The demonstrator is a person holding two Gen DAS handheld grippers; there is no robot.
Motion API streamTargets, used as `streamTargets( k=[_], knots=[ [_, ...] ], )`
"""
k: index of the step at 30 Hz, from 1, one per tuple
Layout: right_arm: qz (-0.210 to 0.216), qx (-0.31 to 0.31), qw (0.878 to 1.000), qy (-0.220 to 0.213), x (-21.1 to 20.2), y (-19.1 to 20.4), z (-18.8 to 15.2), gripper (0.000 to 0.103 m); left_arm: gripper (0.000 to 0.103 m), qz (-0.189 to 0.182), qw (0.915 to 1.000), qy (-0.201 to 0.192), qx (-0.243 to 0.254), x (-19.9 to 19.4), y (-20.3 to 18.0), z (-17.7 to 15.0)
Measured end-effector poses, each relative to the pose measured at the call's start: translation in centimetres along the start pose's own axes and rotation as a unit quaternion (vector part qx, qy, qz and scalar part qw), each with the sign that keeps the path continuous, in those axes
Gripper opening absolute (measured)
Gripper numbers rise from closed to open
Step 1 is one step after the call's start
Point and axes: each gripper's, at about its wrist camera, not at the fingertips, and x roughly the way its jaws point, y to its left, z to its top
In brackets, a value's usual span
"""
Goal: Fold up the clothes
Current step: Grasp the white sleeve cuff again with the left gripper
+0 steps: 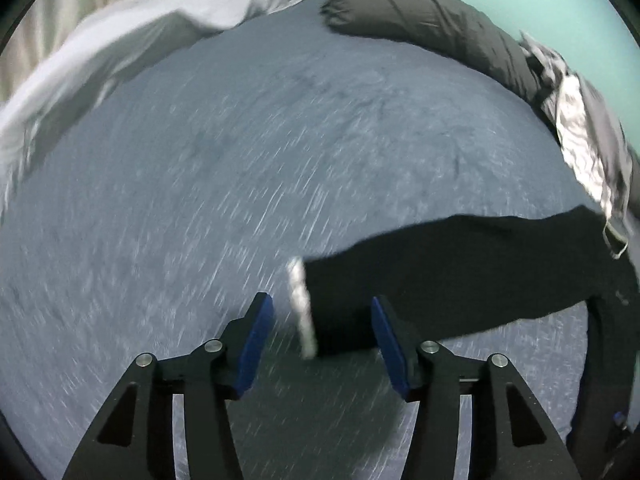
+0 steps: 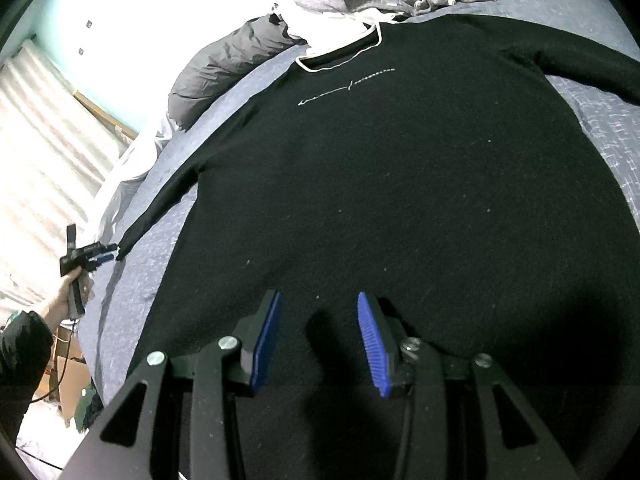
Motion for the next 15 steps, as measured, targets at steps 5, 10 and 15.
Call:
streamTargets(
  k=[5,10,15],
  knots=[
    [-0.002,0.002,1.000,0.001,0.2,0.0,0.2,0.040,0.053,-0.040,0.9987,0.007,-0.029,1.4,0.1,-0.8],
    [-0.002,0.004,1.000,0.001,0.4,0.0,0.2,0.040,0.007,-0.030,0.9992,0.017,-0.021,1.7,-0.6,-0.4],
    [0.000,0.005,1.000,0.001,0.3,0.0,0.3,0.040,0.005,-0.007,0.9999,0.013,-0.007,-0.6,-0.4,1.2]
  ],
)
